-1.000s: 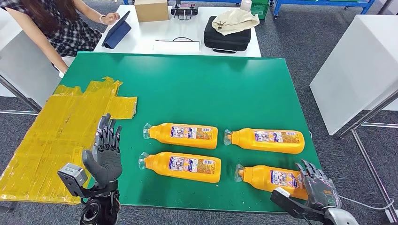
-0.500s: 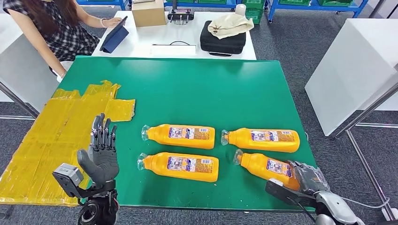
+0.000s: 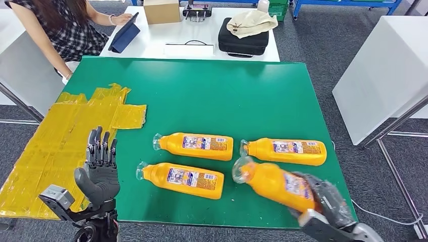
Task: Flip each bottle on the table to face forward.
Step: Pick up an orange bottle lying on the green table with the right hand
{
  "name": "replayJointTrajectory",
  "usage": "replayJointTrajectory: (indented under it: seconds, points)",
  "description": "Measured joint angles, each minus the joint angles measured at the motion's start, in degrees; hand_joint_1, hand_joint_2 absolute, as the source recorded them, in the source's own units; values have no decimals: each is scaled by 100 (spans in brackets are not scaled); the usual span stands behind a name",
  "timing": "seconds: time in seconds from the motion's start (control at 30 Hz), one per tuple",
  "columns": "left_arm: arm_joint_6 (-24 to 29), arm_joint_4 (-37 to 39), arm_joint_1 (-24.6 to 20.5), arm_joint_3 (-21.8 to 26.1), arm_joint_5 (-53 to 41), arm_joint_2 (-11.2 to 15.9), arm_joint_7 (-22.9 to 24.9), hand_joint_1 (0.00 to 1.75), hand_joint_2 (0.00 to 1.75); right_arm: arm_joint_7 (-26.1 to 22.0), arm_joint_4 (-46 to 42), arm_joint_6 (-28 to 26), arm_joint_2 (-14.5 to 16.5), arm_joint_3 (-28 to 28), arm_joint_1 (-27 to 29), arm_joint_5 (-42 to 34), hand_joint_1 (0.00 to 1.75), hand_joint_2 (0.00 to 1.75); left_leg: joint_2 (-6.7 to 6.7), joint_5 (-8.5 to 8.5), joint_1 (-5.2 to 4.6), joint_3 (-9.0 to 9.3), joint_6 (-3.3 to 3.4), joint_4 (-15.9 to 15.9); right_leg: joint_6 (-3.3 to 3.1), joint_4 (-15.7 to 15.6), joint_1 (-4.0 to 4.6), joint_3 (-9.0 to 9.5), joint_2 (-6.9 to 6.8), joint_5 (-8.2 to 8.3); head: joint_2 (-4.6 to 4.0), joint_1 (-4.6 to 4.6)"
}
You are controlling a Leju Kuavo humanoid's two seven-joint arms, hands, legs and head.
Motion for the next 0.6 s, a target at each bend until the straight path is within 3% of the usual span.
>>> replayJointTrajectory:
  seconds: [0.1, 0.27, 0.47, 0.6]
  points:
    - [-142, -4, 107, 110, 43, -73, -73, 0, 175, -495, -977, 288, 312, -868, 347, -686, 175, 175, -10, -2, -3, -9, 0, 0, 6, -1, -3, -2, -13, -6, 0, 1]
    - [-167, -90, 242, 208, 4, -191, -133, 0, 175, -717, -1829, 211, 833, -1756, 586, -470, 175, 175, -10, -13, -5, -23, 3, -1, 6, -2, -4, -11, -13, -9, 0, 0]
    - [-213, -173, 286, 219, -14, -285, -109, 0, 175, -276, -1908, -553, 971, -1572, 487, -230, 175, 175, -11, -5, -5, -23, 7, -1, 6, -1, -4, -6, -16, -7, -1, 1]
    - [-205, -132, 186, 81, -57, -321, -73, 0, 175, 471, -1211, -1555, 1102, -695, -258, 111, 175, 175, 19, 0, 0, -15, -3, -4, -7, 0, 2, -4, 13, 6, 0, 1]
